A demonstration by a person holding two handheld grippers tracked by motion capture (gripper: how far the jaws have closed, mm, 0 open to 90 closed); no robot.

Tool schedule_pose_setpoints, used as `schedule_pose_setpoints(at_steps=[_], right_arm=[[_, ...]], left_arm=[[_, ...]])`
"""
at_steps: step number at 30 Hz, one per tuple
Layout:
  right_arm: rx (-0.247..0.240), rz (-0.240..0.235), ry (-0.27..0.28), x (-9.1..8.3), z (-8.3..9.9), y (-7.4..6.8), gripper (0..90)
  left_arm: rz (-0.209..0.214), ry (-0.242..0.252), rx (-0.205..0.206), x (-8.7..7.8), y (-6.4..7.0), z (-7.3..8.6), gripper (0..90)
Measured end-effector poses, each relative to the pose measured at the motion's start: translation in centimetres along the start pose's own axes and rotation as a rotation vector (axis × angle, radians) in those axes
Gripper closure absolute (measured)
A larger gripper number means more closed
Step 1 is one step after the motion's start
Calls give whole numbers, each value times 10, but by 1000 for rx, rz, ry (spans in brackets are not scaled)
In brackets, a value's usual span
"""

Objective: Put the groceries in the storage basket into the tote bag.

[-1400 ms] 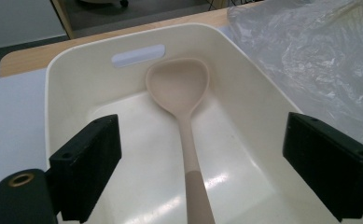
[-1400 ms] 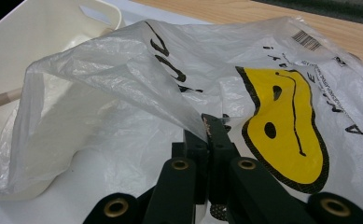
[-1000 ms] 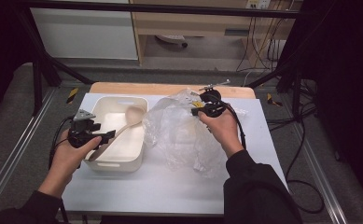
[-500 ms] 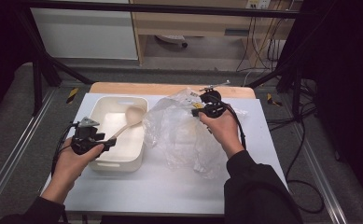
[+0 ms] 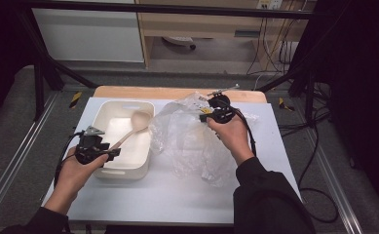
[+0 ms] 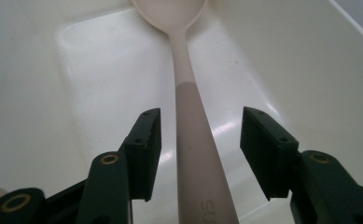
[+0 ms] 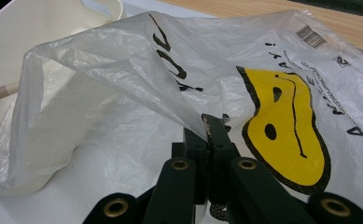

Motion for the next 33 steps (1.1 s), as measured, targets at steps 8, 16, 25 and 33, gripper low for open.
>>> schedule_pose_setpoints(at_steps=[8, 16, 25, 33], right_arm=[[-3, -2, -1, 1, 1, 1, 900], [-2, -2, -1, 1, 1, 1, 900], [1, -3, 0, 1, 2, 1, 900], [-1, -1, -1, 1, 2, 2, 900]], left_arm=[[-1, -11, -9, 4, -2, 3, 535], [19, -35, -4, 6, -2, 3, 624], [10, -28, -14, 5, -3, 3, 670], [-10, -36, 5, 5, -4, 2, 688]])
Point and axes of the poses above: each handheld gripper's, and its own axes: x roughly forward along the jaws, z roughly out of its underside, y roughly to its right, the point moved 7 cm from there along x, roughly forward along the jaws, and after that the axes turned 4 degrees about z, right-handed, at the moved point
